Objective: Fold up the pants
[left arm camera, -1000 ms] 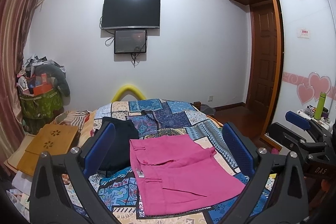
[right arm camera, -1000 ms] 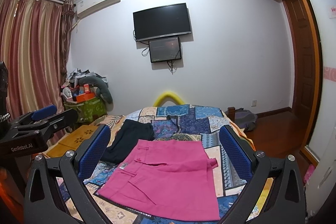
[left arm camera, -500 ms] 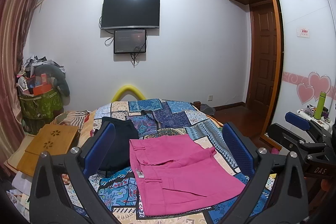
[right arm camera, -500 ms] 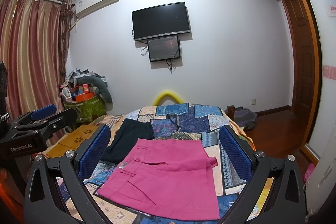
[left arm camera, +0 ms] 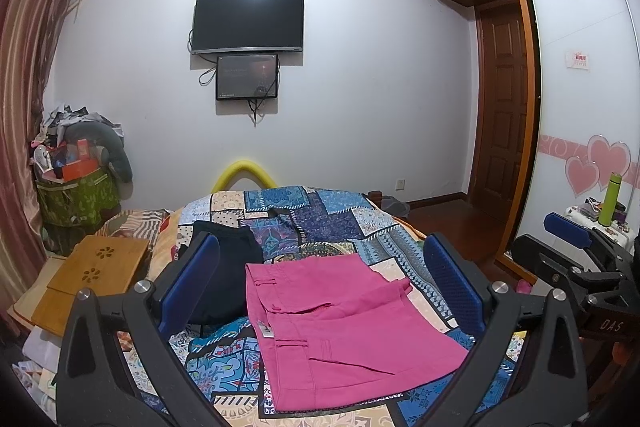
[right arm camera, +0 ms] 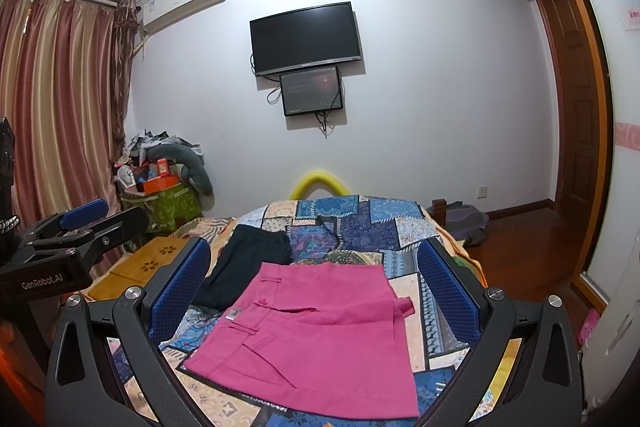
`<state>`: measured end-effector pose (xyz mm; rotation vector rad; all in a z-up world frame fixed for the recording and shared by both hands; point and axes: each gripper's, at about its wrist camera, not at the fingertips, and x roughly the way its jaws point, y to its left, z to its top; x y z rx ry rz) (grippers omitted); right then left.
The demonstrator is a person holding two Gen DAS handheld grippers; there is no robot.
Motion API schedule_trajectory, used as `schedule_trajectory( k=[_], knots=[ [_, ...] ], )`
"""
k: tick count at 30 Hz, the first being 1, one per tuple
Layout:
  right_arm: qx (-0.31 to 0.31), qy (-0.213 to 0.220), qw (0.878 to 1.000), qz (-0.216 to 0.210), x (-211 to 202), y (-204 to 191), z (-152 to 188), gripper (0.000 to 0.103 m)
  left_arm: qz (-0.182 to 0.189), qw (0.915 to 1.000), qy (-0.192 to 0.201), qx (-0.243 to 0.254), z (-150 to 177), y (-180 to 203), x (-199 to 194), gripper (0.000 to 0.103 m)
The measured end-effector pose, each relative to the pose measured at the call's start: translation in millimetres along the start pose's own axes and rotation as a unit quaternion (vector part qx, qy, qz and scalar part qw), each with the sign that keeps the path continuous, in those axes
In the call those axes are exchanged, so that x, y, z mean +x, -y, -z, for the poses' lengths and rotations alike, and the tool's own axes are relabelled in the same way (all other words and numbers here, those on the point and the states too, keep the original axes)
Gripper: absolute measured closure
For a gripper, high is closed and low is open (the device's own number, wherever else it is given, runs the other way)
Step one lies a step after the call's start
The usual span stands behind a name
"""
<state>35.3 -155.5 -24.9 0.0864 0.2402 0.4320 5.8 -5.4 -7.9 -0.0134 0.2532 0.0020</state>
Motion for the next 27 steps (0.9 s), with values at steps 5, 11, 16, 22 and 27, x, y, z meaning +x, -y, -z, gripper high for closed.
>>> schedule_trajectory(
  k=[5,11,16,22,27],
  knots=[
    [0.000,-0.005,1.000,0.001,2.6,1.8,1.0,0.000,0.005,1.0000,-0.004,0.000,1.4,-0.5,2.0,0.000],
    [0.001,-0.011,1.000,0.002,7.9,5.3,4.0,0.000,0.010,0.9998,-0.018,0.004,4.7,-1.0,15.7,0.000],
    [0.005,-0.025,1.000,0.002,21.8,11.6,10.3,0.000,0.012,0.9987,-0.049,-0.004,9.9,-5.3,39.4,0.000],
    [0.007,-0.062,0.998,0.010,52.6,26.3,26.1,0.000,0.005,0.9926,-0.121,-0.010,21.8,-13.8,89.8,0.000],
    [0.009,-0.101,0.995,0.024,79.6,43.6,40.5,0.000,-0.001,0.9799,-0.198,-0.028,43.4,-29.3,142.3,0.000]
  ],
)
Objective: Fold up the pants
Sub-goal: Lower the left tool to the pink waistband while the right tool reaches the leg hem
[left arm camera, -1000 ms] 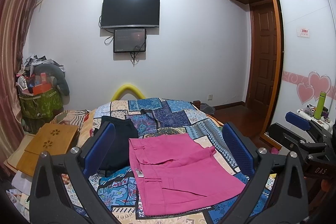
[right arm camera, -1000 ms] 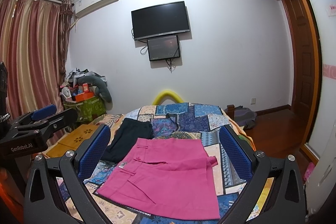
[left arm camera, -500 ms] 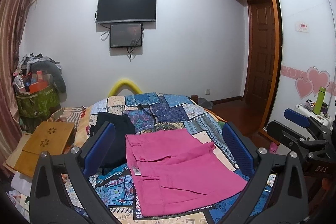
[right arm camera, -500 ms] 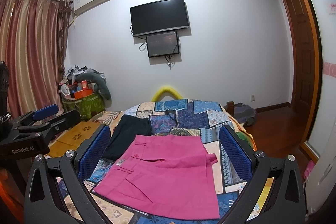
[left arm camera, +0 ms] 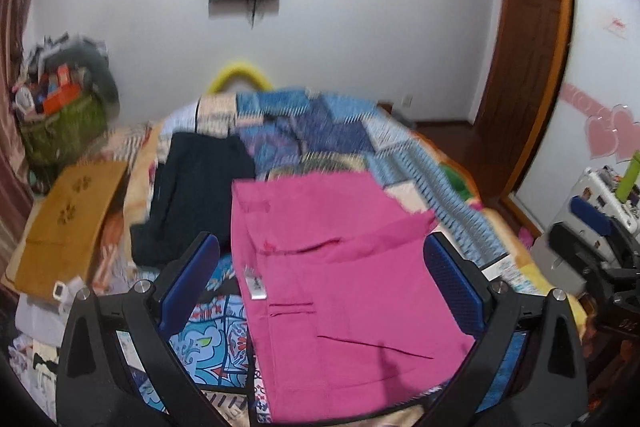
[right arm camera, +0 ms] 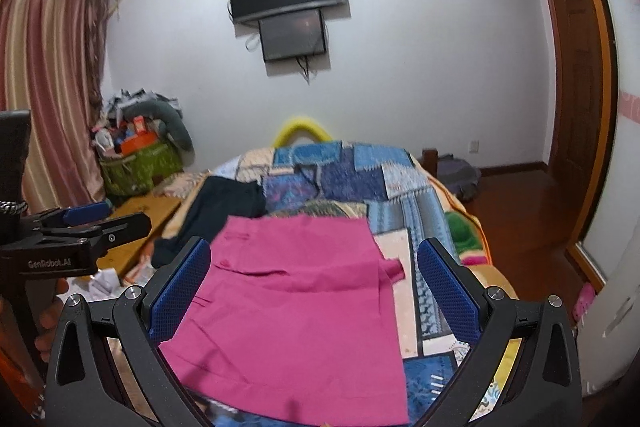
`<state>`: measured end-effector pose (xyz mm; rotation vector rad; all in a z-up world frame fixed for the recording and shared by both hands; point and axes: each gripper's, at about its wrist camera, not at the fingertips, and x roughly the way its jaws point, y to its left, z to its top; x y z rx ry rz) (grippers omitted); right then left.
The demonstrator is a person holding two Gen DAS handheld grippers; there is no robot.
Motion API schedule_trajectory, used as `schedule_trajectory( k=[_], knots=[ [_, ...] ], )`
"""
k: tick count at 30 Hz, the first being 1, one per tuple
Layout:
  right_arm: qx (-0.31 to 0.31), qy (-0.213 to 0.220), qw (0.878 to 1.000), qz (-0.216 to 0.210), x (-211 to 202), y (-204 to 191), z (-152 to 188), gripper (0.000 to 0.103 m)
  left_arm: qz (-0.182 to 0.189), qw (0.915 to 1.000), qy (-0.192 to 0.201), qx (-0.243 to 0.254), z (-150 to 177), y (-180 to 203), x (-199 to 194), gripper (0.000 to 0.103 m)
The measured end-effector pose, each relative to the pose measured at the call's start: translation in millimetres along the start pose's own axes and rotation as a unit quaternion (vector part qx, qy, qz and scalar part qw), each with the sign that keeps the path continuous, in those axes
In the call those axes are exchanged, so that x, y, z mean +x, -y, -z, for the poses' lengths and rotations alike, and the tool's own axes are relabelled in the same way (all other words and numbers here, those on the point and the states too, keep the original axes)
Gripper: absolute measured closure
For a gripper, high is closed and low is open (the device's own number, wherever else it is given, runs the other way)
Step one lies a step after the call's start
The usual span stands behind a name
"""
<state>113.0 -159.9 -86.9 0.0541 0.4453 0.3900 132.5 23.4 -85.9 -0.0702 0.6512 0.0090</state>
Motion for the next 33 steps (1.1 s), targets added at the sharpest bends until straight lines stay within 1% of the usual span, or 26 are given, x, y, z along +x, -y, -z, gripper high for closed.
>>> schedule_trajectory(
  k=[3,6,9,12,13,14,16,17,18,19,20,21,22,23,25,27,30,33],
  knots=[
    [0.002,-0.021,1.000,0.011,13.4,11.5,3.9,0.000,-0.014,0.9991,-0.038,-0.009,1.3,-9.6,32.8,0.000],
    [0.004,-0.049,0.999,0.012,28.9,23.5,8.2,0.000,-0.015,0.9970,-0.075,-0.013,3.0,-19.9,63.6,0.000],
    [0.005,-0.086,0.996,0.008,49.6,37.8,15.8,0.000,-0.031,0.9931,-0.113,0.001,4.8,-29.1,95.1,0.000],
    [0.006,-0.122,0.993,-0.005,73.0,52.0,23.2,0.000,-0.038,0.9899,-0.135,0.017,3.8,-36.5,118.4,0.000],
    [0.007,-0.132,0.991,-0.009,80.6,56.6,25.2,0.001,-0.036,0.9890,-0.142,0.017,2.7,-39.1,124.6,0.002],
    [0.008,-0.143,0.990,-0.011,88.3,61.7,27.5,0.003,-0.036,0.9882,-0.148,0.016,2.0,-42.7,130.3,0.004],
    [0.007,-0.159,0.987,-0.012,99.2,66.1,30.2,0.009,-0.036,0.9863,-0.160,0.017,1.6,-48.5,140.1,0.013],
    [0.006,-0.170,0.985,-0.014,105.5,69.1,31.9,0.013,-0.035,0.9839,-0.174,0.016,2.2,-52.8,148.7,0.015],
    [0.006,-0.179,0.984,-0.018,112.7,72.0,32.9,0.017,-0.033,0.9827,-0.182,0.013,3.0,-54.2,151.9,0.020],
    [0.009,-0.188,0.982,-0.025,117.9,75.6,34.9,0.018,-0.027,0.9803,-0.195,0.005,4.2,-59.0,159.1,0.025],
    [0.014,-0.197,0.980,-0.031,123.7,79.8,36.8,0.022,-0.025,0.9788,-0.203,0.001,4.9,-61.1,163.1,0.027],
    [0.017,-0.205,0.978,-0.036,129.3,81.9,36.8,0.027,-0.023,0.9769,-0.212,-0.003,5.9,-63.9,168.1,0.032],
    [0.019,-0.212,0.976,-0.041,134.0,84.1,37.5,0.029,-0.022,0.9751,-0.221,-0.006,6.7,-66.2,172.4,0.037],
    [0.020,-0.219,0.974,-0.046,139.4,86.6,37.8,0.031,-0.023,0.9729,-0.230,-0.007,7.7,-68.8,177.4,0.040],
    [0.022,-0.230,0.972,-0.049,151.6,93.1,37.5,0.037,-0.015,0.9682,-0.249,-0.012,9.4,-74.0,185.8,0.053],
    [0.027,-0.242,0.968,-0.060,160.5,97.4,38.4,0.046,0.000,0.9644,-0.263,-0.023,11.4,-76.9,190.9,0.057],
    [0.029,-0.263,0.962,-0.073,172.3,100.0,41.9,0.052,0.013,0.9607,-0.276,-0.028,13.9,-79.6,196.1,0.064],
    [0.016,-0.278,0.957,-0.082,184.1,96.7,45.1,0.057,0.026,0.9567,-0.289,-0.025,14.8,-78.5,201.8,0.065]
  ],
)
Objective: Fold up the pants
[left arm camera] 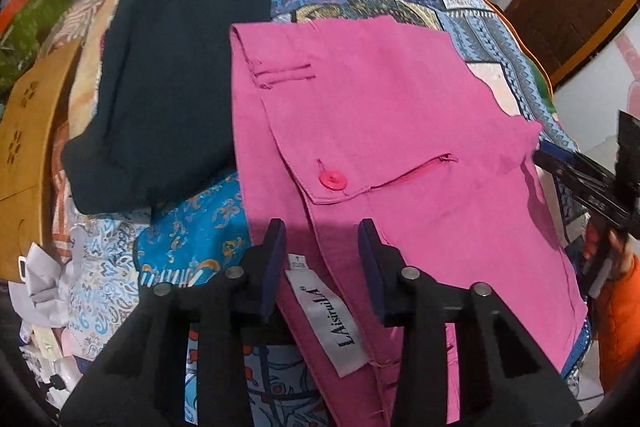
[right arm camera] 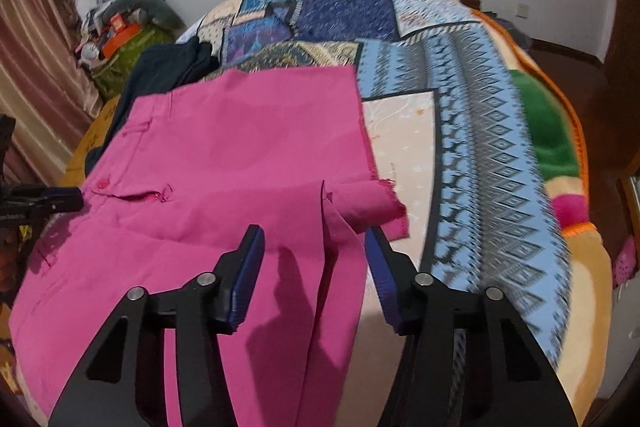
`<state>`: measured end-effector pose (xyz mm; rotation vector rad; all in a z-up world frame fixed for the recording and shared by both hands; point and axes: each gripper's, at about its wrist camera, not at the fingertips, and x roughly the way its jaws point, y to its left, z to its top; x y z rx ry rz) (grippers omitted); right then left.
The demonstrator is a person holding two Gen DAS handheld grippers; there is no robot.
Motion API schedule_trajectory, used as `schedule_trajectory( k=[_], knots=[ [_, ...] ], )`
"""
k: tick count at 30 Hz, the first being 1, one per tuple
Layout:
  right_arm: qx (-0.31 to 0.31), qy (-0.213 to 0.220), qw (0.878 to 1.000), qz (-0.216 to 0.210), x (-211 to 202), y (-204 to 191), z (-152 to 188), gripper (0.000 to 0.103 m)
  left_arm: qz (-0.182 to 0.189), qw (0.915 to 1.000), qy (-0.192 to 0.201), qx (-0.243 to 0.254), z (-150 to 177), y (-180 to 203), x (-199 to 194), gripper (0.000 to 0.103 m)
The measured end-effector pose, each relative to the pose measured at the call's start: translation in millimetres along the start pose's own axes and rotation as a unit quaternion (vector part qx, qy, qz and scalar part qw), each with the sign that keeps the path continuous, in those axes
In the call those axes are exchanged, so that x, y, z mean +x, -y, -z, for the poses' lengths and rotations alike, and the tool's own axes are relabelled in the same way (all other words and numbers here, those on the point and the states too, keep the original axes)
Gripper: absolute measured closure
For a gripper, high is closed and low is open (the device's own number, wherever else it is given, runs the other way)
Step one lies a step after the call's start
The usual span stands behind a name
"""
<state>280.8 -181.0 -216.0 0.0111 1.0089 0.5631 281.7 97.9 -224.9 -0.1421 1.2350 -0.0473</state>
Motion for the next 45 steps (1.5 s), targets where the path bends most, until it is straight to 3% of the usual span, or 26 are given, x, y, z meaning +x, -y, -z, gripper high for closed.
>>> schedule_trajectory(
  k=[6,8,10,11,15,23,30,38,43,45],
  knots=[
    [0.013,-0.014,1.000,-0.013,14.0,10.3,-7.2,0.058,0.038,0.9987,-0.033,-0.008,-5.9,-0.2,18.0,0.066],
    [0.024,-0.015,0.999,-0.019,15.7,13.7,-8.3,0.060,0.045,0.9984,-0.034,-0.007,-8.9,0.7,19.9,0.073],
    [0.023,-0.022,0.999,-0.022,18.4,14.0,-8.6,0.070,0.053,0.9979,-0.035,-0.011,-11.0,-0.8,20.7,0.089],
    [0.021,-0.026,0.999,-0.022,20.5,13.2,-9.5,0.075,0.058,0.9976,-0.037,-0.013,-11.2,-1.5,21.3,0.090],
    [0.007,-0.032,0.999,-0.019,25.3,9.5,-8.7,0.092,0.035,0.9992,-0.021,-0.001,-11.1,0.5,18.0,0.099],
    [-0.031,-0.037,0.999,0.007,31.7,-1.8,-5.0,0.097,-0.024,0.9994,0.014,0.018,-3.5,0.3,14.4,0.098],
    [-0.050,-0.046,0.997,0.026,36.4,-8.1,-4.7,0.097,-0.021,0.9994,0.012,0.024,0.0,-1.5,15.6,0.095],
    [-0.063,-0.026,0.997,0.023,3.6,-16.5,-5.2,0.092,-0.002,0.9997,0.020,0.012,-4.6,-12.1,-4.2,0.080],
    [-0.067,0.008,0.997,0.024,-21.4,-15.6,-15.5,0.081,0.013,0.9995,0.029,-0.003,-20.5,-17.6,-6.5,0.073],
    [-0.061,0.023,0.997,0.029,-26.6,-12.0,-21.4,0.069,0.029,0.9993,0.020,-0.010,-27.2,-20.5,-1.3,0.067]
  ],
)
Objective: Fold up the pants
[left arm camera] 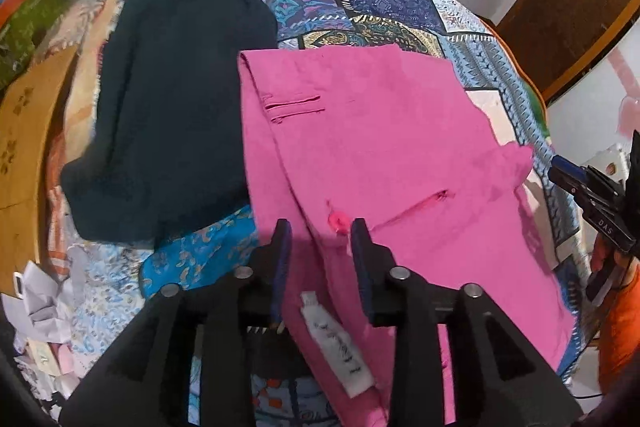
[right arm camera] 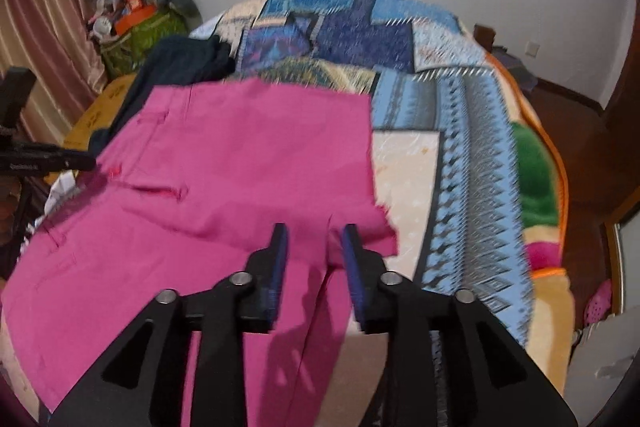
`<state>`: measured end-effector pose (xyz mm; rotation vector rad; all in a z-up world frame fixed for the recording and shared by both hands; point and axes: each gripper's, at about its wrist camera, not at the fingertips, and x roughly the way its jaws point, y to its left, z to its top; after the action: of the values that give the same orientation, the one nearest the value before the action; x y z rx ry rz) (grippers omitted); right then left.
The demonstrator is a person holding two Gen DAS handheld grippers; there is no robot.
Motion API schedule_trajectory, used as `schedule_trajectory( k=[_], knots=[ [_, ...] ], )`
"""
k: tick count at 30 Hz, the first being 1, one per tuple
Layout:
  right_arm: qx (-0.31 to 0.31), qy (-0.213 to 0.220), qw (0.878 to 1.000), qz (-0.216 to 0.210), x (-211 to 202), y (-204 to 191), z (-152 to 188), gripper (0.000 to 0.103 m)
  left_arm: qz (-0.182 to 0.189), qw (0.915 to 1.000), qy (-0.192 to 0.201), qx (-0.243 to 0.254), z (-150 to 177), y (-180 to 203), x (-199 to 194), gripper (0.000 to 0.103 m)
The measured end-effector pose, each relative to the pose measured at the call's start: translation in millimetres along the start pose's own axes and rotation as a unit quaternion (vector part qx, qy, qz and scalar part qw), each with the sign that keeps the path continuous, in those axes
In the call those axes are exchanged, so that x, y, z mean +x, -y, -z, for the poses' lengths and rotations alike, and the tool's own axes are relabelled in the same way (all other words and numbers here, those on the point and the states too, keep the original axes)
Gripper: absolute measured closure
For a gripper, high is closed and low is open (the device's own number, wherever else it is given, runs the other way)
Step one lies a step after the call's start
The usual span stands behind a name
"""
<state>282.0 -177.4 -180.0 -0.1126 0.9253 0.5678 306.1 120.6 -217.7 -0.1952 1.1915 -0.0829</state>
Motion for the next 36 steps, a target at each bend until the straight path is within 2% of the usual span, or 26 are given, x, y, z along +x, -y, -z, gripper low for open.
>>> schedule_trajectory(
  k=[3,5,11,14,16,18,19,21,28,31,34,36],
  knots=[
    [0.013,0.015,1.000,0.016,-0.2,7.8,-6.4,0.054,0.013,0.9996,-0.019,-0.015,-8.0,-4.5,14.1,0.066],
    [0.029,0.019,0.999,0.027,5.5,16.5,-7.9,0.051,0.021,0.9990,-0.031,-0.025,-11.0,-7.8,23.2,0.066],
    [0.090,-0.020,0.996,0.009,42.1,40.5,-4.7,0.051,0.052,0.9966,-0.045,-0.044,-21.1,-10.4,38.7,0.066],
    [0.096,-0.032,0.995,-0.003,54.0,38.8,-2.5,0.051,0.046,0.9976,-0.043,-0.028,-23.2,-3.7,42.4,0.067],
    [0.095,-0.039,0.995,-0.009,58.6,36.2,-0.1,0.057,0.035,0.9987,-0.034,-0.009,-22.5,0.4,40.8,0.081],
    [0.083,-0.052,0.995,-0.010,63.7,32.2,2.8,0.073,0.019,0.9994,-0.029,0.007,-22.2,3.8,40.4,0.092],
    [0.075,-0.055,0.996,-0.006,64.6,30.0,4.8,0.077,0.010,0.9996,-0.021,0.018,-22.0,6.9,39.1,0.096],
    [0.057,-0.059,0.997,0.003,66.1,27.2,7.5,0.091,0.005,0.9995,-0.011,0.028,-21.5,8.2,35.4,0.096],
    [0.006,-0.051,0.998,0.019,60.0,21.3,11.2,0.095,-0.062,0.9951,0.039,0.068,-23.3,20.9,19.2,0.097],
    [-0.005,-0.047,0.998,0.029,58.8,18.0,11.7,0.095,-0.082,0.9938,0.035,0.067,-23.8,19.0,24.8,0.096],
    [-0.002,-0.055,0.998,0.038,64.3,18.5,10.4,0.095,-0.120,0.9900,0.023,0.070,-21.5,13.3,40.5,0.097],
    [0.003,-0.065,0.997,0.039,68.8,19.2,11.4,0.095,-0.105,0.9924,0.019,0.061,-20.2,5.5,42.9,0.097]
  ],
)
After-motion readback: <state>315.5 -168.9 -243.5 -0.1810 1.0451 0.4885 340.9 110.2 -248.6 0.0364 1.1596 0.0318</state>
